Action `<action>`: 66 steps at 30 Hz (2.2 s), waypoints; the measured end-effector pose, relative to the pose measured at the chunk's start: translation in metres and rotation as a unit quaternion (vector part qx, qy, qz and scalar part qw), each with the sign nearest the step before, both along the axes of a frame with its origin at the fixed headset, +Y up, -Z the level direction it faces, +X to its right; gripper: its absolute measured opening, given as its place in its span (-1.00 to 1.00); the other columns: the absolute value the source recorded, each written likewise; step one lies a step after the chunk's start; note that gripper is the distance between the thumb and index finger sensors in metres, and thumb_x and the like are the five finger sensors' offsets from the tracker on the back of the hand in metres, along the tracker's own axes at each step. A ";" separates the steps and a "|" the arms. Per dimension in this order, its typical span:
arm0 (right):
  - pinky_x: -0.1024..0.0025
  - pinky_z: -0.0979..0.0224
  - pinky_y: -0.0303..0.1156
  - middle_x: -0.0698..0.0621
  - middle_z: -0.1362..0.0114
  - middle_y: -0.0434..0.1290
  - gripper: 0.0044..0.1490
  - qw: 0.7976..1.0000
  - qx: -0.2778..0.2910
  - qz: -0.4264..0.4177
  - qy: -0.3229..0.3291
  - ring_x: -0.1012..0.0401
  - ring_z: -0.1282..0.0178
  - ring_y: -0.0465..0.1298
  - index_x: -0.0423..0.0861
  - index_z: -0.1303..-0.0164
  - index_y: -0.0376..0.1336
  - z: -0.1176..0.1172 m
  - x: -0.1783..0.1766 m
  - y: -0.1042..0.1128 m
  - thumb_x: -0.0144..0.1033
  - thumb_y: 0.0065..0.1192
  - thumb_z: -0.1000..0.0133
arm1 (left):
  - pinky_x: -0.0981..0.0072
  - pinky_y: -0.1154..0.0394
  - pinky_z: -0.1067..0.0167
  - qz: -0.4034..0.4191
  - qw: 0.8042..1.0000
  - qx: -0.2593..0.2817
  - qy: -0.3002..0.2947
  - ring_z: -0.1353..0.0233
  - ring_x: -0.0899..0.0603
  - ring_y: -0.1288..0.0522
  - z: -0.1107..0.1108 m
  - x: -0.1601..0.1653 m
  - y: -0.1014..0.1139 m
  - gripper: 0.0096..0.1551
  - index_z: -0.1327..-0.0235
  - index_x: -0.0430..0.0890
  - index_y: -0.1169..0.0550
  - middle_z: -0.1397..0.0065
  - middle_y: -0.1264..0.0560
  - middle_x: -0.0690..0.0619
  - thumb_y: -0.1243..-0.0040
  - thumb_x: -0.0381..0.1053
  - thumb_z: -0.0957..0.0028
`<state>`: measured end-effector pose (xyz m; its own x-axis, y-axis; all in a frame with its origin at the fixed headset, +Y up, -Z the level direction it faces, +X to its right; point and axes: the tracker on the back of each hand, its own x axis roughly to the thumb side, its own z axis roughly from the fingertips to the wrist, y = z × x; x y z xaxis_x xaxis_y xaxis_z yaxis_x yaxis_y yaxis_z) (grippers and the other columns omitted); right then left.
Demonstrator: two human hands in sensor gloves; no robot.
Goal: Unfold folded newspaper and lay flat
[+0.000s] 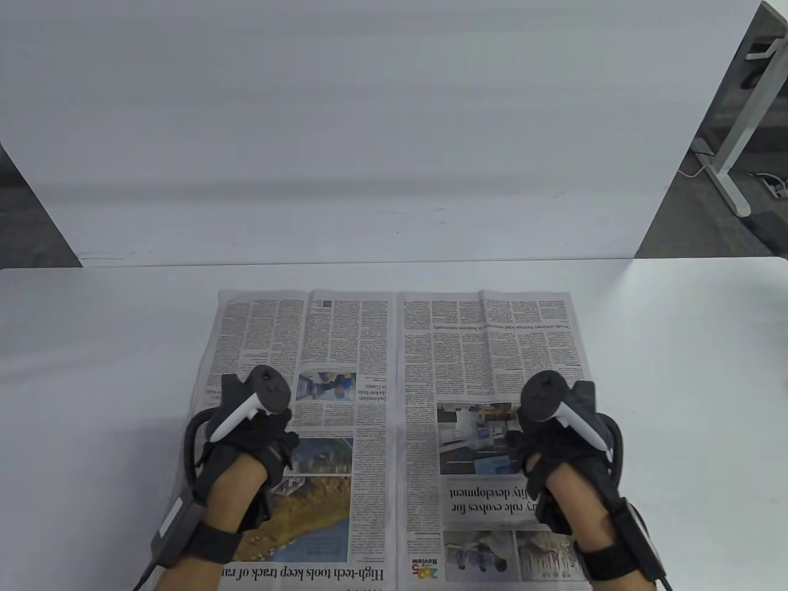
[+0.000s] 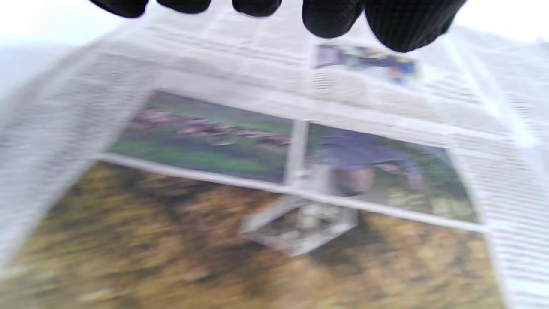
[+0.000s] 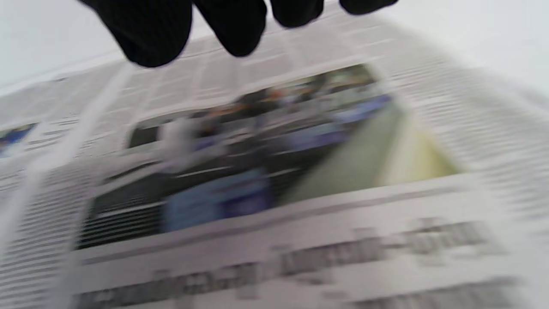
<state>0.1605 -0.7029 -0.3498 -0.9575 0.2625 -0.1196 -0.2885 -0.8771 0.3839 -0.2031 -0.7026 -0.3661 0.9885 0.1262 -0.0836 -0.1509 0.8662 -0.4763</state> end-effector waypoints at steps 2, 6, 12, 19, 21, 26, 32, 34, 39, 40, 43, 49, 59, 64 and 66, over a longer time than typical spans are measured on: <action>-0.59 -0.36 -0.10 -0.28 -0.70 -0.20 -0.08 0.999 0.028 -0.007 0.022 -0.43 -0.59 -0.15 -0.05 -0.58 -0.01 0.000 -0.032 -0.008 0.02 0.19 -0.05 | -0.48 -0.08 -0.41 0.004 0.999 0.023 -0.030 -0.59 -0.57 0.14 -0.002 0.024 -0.008 -0.20 -0.53 0.12 -0.12 -0.65 0.16 -0.20 -0.09 0.16 -0.01; -0.59 -0.38 -0.12 -0.20 -0.71 -0.27 -0.05 0.994 0.069 -0.013 0.078 -0.40 -0.61 -0.22 0.05 -0.58 -0.09 0.013 -0.082 -0.033 0.04 0.20 -0.03 | -0.49 -0.07 -0.41 -0.016 0.993 0.064 -0.098 -0.58 -0.57 0.18 0.008 0.070 -0.030 -0.14 -0.53 0.15 -0.05 -0.63 0.22 -0.18 -0.08 0.21 0.02; -0.57 -0.43 -0.16 -0.14 -0.73 -0.25 -0.06 0.990 0.081 0.018 0.114 -0.35 -0.64 -0.24 0.10 -0.58 -0.09 0.020 -0.106 -0.056 0.06 0.18 -0.03 | -0.50 -0.04 -0.41 -0.017 0.991 0.053 -0.124 -0.58 -0.55 0.21 0.013 0.094 -0.050 -0.17 -0.52 0.22 -0.04 -0.64 0.23 -0.17 -0.05 0.23 0.01; -0.56 -0.37 -0.20 -0.16 -0.71 -0.26 -0.08 0.992 0.034 0.007 0.120 -0.32 -0.61 -0.29 0.10 -0.56 -0.13 0.017 -0.102 -0.076 0.08 0.13 -0.04 | -0.53 -0.01 -0.40 -0.023 0.992 0.022 -0.120 -0.58 -0.55 0.20 0.011 0.093 -0.071 -0.18 -0.50 0.26 -0.01 -0.64 0.20 -0.16 -0.04 0.25 0.01; -0.57 -0.37 -0.20 -0.15 -0.71 -0.26 -0.07 0.992 0.033 0.011 0.118 -0.32 -0.61 -0.29 0.11 -0.56 -0.14 0.017 -0.100 -0.076 0.10 0.12 -0.04 | -0.55 0.08 -0.39 -0.019 0.992 0.023 -0.120 -0.57 -0.53 0.28 0.011 0.089 -0.074 -0.18 -0.47 0.32 0.05 -0.63 0.27 -0.11 0.00 0.27 0.00; -0.56 -0.36 -0.21 -0.13 -0.71 -0.28 -0.07 0.994 0.024 0.009 0.109 -0.30 -0.61 -0.31 0.12 -0.56 -0.15 0.015 -0.091 -0.077 0.11 0.11 -0.05 | -0.56 0.16 -0.38 0.001 0.994 0.013 -0.107 -0.57 -0.49 0.35 0.011 0.078 -0.077 -0.18 -0.47 0.34 0.07 -0.63 0.32 -0.05 0.01 0.28 0.00; -0.55 -0.37 -0.24 -0.10 -0.71 -0.30 -0.07 0.995 0.016 0.006 0.093 -0.27 -0.62 -0.34 0.13 -0.56 -0.17 0.011 -0.077 -0.078 0.12 0.11 -0.05 | -0.55 0.22 -0.38 0.017 0.996 0.009 -0.087 -0.57 -0.46 0.39 0.006 0.062 -0.079 -0.18 -0.46 0.35 0.07 -0.62 0.33 -0.02 0.00 0.27 0.00; -0.54 -0.37 -0.24 -0.10 -0.71 -0.30 -0.07 0.996 0.015 0.005 0.086 -0.25 -0.62 -0.34 0.14 -0.56 -0.17 0.009 -0.069 -0.079 0.12 0.10 -0.05 | -0.54 0.23 -0.38 0.020 0.997 0.007 -0.077 -0.57 -0.45 0.40 0.004 0.056 -0.079 -0.18 -0.46 0.35 0.07 -0.62 0.34 -0.02 -0.01 0.27 0.00; -0.53 -0.37 -0.26 -0.08 -0.71 -0.32 -0.06 0.997 0.012 0.005 0.072 -0.25 -0.62 -0.36 0.15 -0.56 -0.19 0.006 -0.056 -0.080 0.14 0.08 -0.05 | -0.55 0.27 -0.37 0.031 0.998 0.007 -0.051 -0.56 -0.44 0.42 0.000 0.038 -0.080 -0.17 -0.46 0.34 0.07 -0.62 0.35 0.00 -0.01 0.27 0.00; -0.53 -0.37 -0.26 -0.08 -0.71 -0.32 -0.06 0.998 0.012 0.005 0.068 -0.25 -0.62 -0.36 0.15 -0.56 -0.19 0.006 -0.053 -0.080 0.14 0.08 -0.05 | -0.54 0.28 -0.37 0.033 0.998 0.008 -0.046 -0.56 -0.43 0.42 -0.001 0.034 -0.080 -0.17 -0.46 0.34 0.07 -0.62 0.35 0.00 -0.01 0.27 0.01; -0.53 -0.37 -0.27 -0.07 -0.71 -0.32 -0.06 0.998 0.011 0.004 0.058 -0.24 -0.62 -0.36 0.15 -0.56 -0.19 0.004 -0.045 -0.080 0.15 0.08 -0.05 | -0.54 0.29 -0.37 0.036 0.999 0.008 -0.035 -0.56 -0.42 0.43 -0.002 0.026 -0.081 -0.16 -0.46 0.34 0.07 -0.61 0.35 0.01 -0.01 0.27 0.01; -0.51 -0.37 -0.27 -0.07 -0.71 -0.33 -0.05 1.000 0.011 0.002 0.029 -0.21 -0.62 -0.37 0.15 -0.56 -0.20 0.001 -0.022 -0.080 0.16 0.07 -0.05 | -0.55 0.32 -0.36 0.046 0.999 0.006 0.010 -0.56 -0.42 0.45 -0.008 -0.001 -0.081 -0.16 -0.46 0.33 0.08 -0.61 0.36 0.03 -0.02 0.27 0.02; -0.49 -0.37 -0.29 -0.06 -0.70 -0.33 -0.04 0.999 0.008 -0.005 -0.036 -0.21 -0.61 -0.38 0.13 -0.56 -0.21 -0.005 0.022 -0.081 0.16 0.08 -0.04 | -0.53 0.37 -0.36 0.059 0.995 0.012 0.080 -0.56 -0.40 0.47 -0.013 -0.045 -0.082 -0.16 -0.46 0.32 0.07 -0.61 0.36 0.04 -0.03 0.26 0.02; -0.48 -0.37 -0.30 -0.05 -0.70 -0.34 -0.03 0.998 0.009 -0.008 -0.069 -0.21 -0.61 -0.39 0.13 -0.56 -0.21 -0.006 0.044 -0.081 0.16 0.08 -0.04 | -0.52 0.38 -0.37 0.064 0.991 0.014 0.113 -0.56 -0.39 0.48 -0.014 -0.063 -0.083 -0.16 -0.46 0.32 0.06 -0.61 0.37 0.04 -0.03 0.26 0.02; -0.47 -0.38 -0.31 -0.05 -0.70 -0.34 -0.03 0.997 0.009 -0.009 -0.079 -0.21 -0.61 -0.39 0.13 -0.56 -0.21 -0.007 0.051 -0.081 0.16 0.07 -0.05 | -0.52 0.39 -0.37 0.064 0.990 0.014 0.126 -0.56 -0.39 0.49 -0.014 -0.071 -0.083 -0.16 -0.46 0.32 0.07 -0.61 0.37 0.04 -0.03 0.26 0.02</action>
